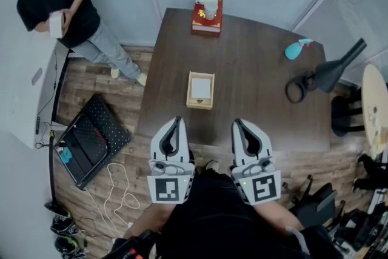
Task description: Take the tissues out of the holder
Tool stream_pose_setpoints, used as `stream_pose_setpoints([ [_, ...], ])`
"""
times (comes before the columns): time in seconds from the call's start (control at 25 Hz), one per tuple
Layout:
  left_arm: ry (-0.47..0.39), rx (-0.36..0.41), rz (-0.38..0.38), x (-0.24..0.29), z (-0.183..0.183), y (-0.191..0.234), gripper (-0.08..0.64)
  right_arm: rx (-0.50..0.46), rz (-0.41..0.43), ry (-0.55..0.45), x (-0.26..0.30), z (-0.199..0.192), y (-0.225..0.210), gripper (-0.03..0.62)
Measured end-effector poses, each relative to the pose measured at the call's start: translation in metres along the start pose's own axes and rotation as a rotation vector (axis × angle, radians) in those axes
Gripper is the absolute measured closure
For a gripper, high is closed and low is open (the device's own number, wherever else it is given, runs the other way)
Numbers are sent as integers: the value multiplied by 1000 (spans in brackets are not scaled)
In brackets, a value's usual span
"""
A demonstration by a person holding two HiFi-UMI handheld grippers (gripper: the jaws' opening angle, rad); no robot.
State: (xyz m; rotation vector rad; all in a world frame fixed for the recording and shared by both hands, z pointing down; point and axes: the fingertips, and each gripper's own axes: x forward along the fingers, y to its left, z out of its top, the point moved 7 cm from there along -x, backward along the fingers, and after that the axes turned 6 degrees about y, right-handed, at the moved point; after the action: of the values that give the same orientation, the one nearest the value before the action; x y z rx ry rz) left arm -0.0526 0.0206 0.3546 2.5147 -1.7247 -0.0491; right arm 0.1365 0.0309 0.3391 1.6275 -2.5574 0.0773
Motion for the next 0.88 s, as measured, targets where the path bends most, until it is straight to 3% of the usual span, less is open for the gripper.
stream_pose_setpoints([
  [0.88,22,-2,-192,99,1,61,561,-31,-75,13,127,11,16,583],
])
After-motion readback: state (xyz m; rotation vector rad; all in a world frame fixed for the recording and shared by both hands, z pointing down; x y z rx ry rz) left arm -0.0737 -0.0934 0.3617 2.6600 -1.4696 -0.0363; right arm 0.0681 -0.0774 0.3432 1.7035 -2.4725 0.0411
